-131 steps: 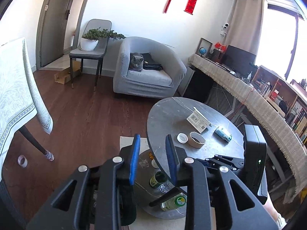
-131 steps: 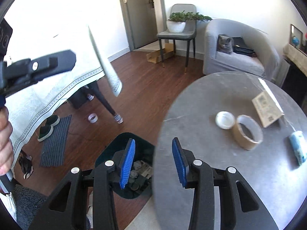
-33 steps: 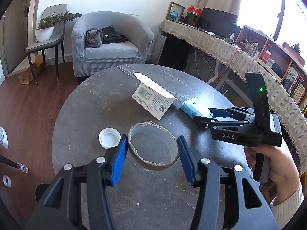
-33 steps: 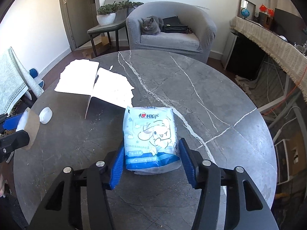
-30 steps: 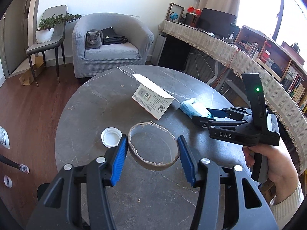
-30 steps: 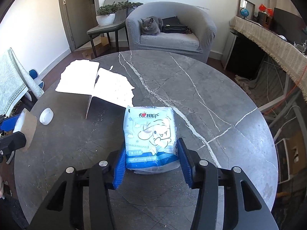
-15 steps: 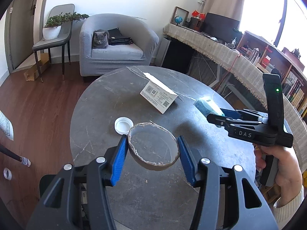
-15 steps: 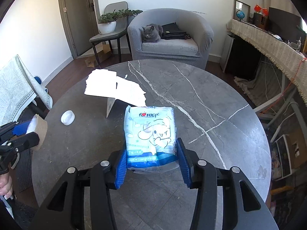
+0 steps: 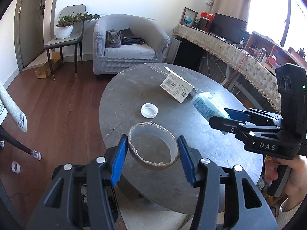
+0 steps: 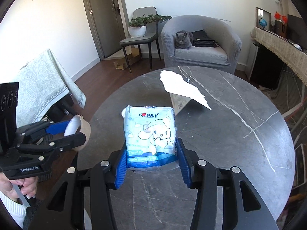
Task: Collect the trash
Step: 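Carry tape core with left tool while right tool carries wipes pack to bin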
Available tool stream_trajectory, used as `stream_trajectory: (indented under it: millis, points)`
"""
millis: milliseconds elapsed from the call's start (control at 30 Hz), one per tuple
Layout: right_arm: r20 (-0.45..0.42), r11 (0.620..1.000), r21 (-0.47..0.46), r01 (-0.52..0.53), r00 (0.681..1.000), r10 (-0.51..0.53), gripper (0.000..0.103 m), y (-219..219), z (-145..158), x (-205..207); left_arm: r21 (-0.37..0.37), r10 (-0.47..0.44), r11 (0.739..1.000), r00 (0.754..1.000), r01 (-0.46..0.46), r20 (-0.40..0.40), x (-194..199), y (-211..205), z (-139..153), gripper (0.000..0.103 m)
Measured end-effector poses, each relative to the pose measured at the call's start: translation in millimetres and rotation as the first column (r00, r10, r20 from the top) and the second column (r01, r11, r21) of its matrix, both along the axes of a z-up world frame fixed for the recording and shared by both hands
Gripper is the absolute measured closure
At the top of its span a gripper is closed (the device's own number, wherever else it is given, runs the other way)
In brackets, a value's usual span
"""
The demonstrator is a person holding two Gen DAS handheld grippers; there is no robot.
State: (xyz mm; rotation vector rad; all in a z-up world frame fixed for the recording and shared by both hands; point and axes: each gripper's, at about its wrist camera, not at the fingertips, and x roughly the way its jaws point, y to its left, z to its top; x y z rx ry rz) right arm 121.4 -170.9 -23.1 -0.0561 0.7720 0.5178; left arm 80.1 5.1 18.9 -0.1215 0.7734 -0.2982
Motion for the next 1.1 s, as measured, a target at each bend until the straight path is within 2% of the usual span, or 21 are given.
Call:
stream_trajectory:
  millis: [200, 333, 567, 667, 767, 1100]
  points:
    - [0.005, 0.998, 0.038, -0.058, 0.998, 0.058, 0.056, 29, 4, 0, 0.019, 0.051, 0.999, 0.999, -0.050, -0.019, -1, 30, -11, 0.048]
    - [0.003, 0.996, 0.038, -0.084, 0.996, 0.084, 0.056, 48, 2, 2, 0.001, 0.093, 0.996, 0.994, -0.093, -0.055, 2, 55, -22, 0.048]
    - [-0.007, 0.989, 0.027, -0.145, 0.989, 0.145, 0.056, 77, -5, 1, 0.039, 0.130, 0.991, 0.986, -0.127, -0.107, 2, 86, -45, 0.048]
    - [-0.010, 0.986, 0.026, -0.165, 0.986, 0.165, 0.056, 88, -7, -1, 0.028, 0.142, 0.990, 0.981, -0.140, -0.132, 2, 100, -55, 0.048]
    - [-0.014, 0.982, 0.032, -0.184, 0.983, 0.184, 0.056, 98, -8, -2, 0.019, 0.156, 0.988, 0.974, -0.155, -0.161, 1, 112, -67, 0.048]
    - [-0.030, 0.969, 0.054, -0.243, 0.969, 0.245, 0.056, 130, -10, -2, 0.072, 0.187, 0.982, 0.947, -0.174, -0.261, -1, 138, -115, 0.048]
